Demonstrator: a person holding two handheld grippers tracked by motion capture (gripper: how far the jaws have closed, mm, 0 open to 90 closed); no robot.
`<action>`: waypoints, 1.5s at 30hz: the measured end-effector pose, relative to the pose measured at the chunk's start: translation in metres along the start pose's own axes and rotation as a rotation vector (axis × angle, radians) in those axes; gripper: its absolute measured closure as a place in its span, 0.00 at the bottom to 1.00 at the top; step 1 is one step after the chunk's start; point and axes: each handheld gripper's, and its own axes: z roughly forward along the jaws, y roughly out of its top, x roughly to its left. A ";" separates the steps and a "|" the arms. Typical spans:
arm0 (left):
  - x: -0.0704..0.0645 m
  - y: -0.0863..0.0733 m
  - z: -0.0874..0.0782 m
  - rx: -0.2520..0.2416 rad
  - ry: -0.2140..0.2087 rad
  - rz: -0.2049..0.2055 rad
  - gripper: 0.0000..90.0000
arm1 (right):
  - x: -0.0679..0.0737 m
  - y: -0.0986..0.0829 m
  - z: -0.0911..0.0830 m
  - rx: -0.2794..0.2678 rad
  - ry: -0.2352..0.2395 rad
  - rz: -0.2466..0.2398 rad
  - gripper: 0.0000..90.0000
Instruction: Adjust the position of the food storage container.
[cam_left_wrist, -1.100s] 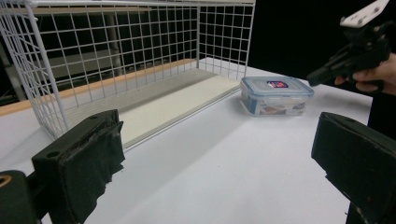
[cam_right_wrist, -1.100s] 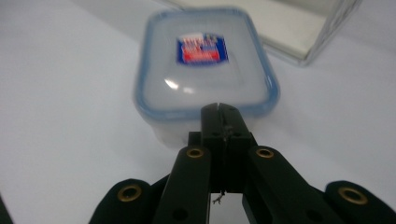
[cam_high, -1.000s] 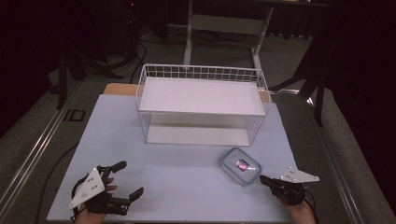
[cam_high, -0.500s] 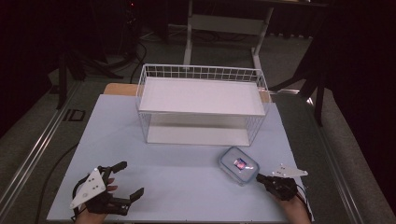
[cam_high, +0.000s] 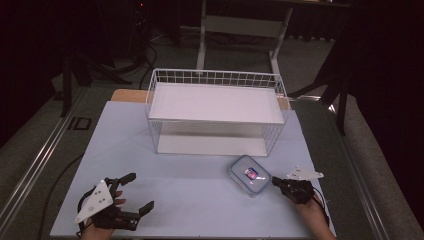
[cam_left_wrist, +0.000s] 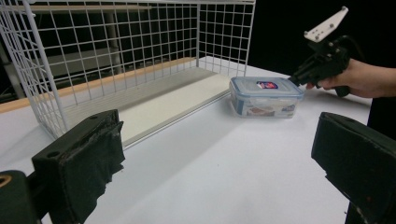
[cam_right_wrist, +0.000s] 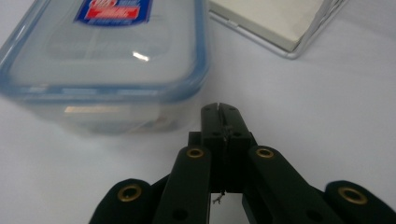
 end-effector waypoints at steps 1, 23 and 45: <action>0.000 0.000 0.000 0.000 0.000 -0.001 0.03 | -0.001 0.001 0.001 -0.001 0.002 -0.001 1.00; -0.003 0.000 0.005 0.006 -0.008 -0.008 0.03 | 0.031 0.008 0.008 0.040 0.158 -0.104 1.00; -0.004 0.001 0.008 0.018 -0.007 -0.003 0.03 | 0.088 0.037 0.044 0.087 0.338 -0.205 1.00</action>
